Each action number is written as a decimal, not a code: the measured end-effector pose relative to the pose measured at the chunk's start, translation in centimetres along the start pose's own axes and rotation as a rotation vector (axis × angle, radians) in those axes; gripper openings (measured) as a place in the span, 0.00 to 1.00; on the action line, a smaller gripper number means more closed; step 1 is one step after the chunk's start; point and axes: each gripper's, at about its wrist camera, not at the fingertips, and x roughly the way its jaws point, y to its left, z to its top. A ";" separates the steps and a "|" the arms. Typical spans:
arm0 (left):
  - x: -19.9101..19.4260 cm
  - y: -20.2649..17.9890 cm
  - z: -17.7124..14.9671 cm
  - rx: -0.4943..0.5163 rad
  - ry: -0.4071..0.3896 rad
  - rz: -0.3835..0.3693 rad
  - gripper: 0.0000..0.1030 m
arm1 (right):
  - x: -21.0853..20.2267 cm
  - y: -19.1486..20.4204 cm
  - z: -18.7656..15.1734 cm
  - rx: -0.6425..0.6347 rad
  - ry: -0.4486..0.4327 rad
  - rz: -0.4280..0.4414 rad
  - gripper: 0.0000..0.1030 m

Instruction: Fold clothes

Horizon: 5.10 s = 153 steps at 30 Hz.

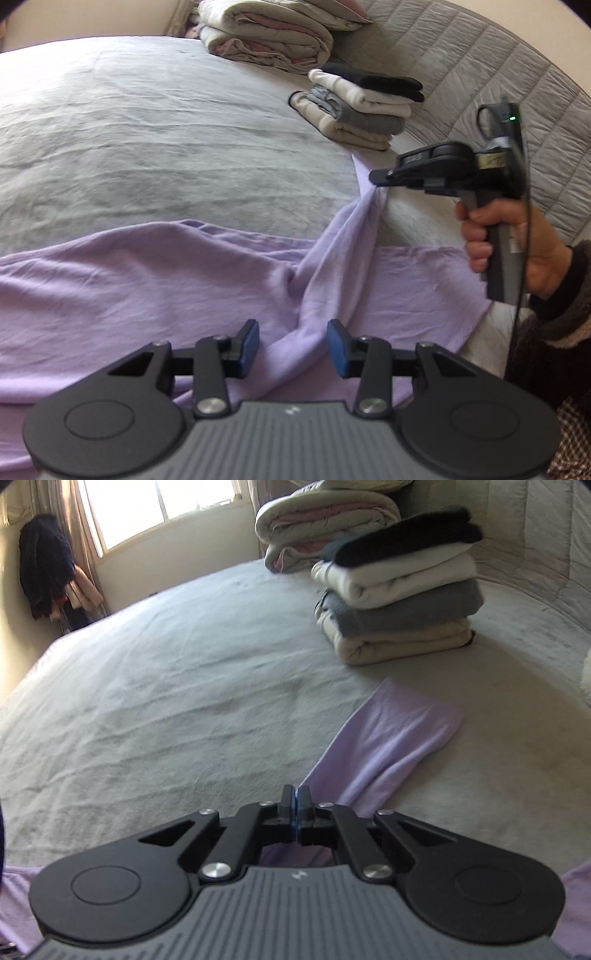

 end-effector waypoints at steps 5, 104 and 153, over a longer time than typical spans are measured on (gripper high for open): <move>0.3 -1.4 -0.3 0.060 0.009 -0.020 0.39 | -3.0 -1.9 -0.7 0.045 -0.015 0.017 0.00; 27.5 -18.1 16.8 0.206 0.068 0.002 0.39 | -1.6 -17.5 -2.1 0.390 -0.116 -0.070 0.31; 12.0 -33.7 12.8 0.459 -0.105 -0.122 0.02 | -21.4 -17.9 -4.6 0.372 -0.326 0.039 0.04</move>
